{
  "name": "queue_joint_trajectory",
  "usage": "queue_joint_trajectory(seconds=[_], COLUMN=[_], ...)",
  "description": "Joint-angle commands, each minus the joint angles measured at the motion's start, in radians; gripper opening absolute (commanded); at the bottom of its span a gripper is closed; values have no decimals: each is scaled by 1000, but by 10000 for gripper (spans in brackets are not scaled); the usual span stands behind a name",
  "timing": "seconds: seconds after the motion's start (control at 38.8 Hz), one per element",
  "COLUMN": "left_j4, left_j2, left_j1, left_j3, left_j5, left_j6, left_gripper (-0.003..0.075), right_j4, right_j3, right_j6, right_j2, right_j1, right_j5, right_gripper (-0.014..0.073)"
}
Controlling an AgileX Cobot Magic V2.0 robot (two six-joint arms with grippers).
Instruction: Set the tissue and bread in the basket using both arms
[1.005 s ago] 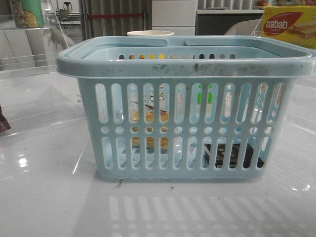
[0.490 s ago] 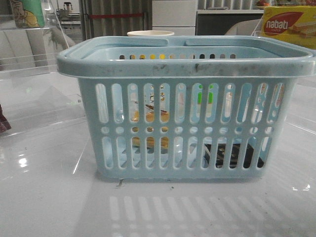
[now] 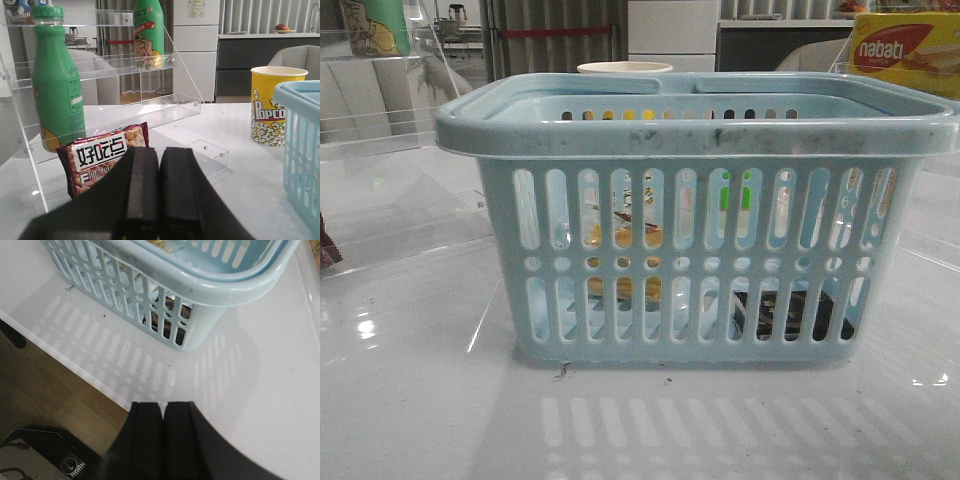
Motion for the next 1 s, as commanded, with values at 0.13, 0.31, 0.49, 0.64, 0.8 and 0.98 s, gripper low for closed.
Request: queue_joint_trajectory(seconds=[0.13, 0.31, 0.49, 0.64, 0.8, 0.98], left_j4=[0, 0, 0, 0, 0, 0], left_j2=[-17, -17, -17, -17, -17, -17], left_j1=[-8, -8, -8, -8, -8, -8], left_j3=[-1, -1, -1, -1, -1, -1], left_j5=[-92, -92, -92, -92, -92, -92], left_j6=[-12, -12, -12, -12, -12, -12], left_gripper=[91, 91, 91, 91, 91, 91], right_j4=[-2, -2, -2, -2, -2, -31], right_j3=[-25, -25, -25, -25, -25, 15], right_j6=[-9, -9, -9, -9, -9, -10], right_j2=[-2, -2, -2, -2, -2, -81], right_j1=[-1, -1, -1, -1, -1, -39], right_j5=[-57, -57, -57, -57, -57, -129], right_gripper=[54, 54, 54, 54, 54, 54])
